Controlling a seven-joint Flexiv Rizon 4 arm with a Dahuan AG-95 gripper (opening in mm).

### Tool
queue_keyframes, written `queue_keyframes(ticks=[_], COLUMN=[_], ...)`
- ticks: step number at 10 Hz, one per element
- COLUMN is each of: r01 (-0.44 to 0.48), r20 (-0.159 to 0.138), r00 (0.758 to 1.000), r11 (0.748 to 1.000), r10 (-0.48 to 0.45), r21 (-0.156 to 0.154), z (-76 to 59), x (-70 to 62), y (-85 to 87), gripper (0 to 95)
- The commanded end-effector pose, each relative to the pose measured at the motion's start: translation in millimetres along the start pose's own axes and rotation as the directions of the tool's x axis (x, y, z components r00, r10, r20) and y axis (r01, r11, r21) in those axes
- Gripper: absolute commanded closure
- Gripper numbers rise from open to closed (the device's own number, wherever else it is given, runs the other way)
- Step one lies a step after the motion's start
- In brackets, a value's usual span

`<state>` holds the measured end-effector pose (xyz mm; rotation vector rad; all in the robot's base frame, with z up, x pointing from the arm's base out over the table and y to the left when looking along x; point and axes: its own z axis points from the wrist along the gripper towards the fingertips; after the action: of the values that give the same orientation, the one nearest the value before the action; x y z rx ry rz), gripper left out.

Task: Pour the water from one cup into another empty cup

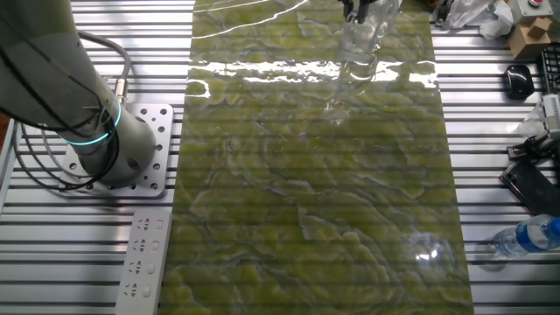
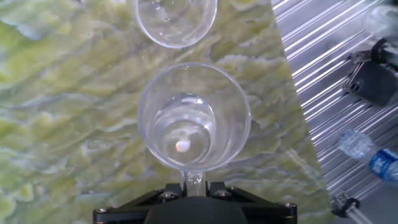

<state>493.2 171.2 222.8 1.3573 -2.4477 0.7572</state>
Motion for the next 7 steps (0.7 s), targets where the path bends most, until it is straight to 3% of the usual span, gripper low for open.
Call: queue_keyframes(ticks=[1, 4, 7], r01=[-0.020, -0.050, -0.072], r20=[0.021, 0.059, 0.078], r00=[1.000, 0.997, 0.994], r11=[1.000, 0.998, 0.996], r10=[0.020, 0.052, 0.076], r21=[-0.014, -0.038, -0.050], z=[2.0, 4.2, 6.2], x=[1.0, 2.6, 3.6], y=[4.4, 8.1, 10.9], gripper=[95.0, 95.0, 95.0])
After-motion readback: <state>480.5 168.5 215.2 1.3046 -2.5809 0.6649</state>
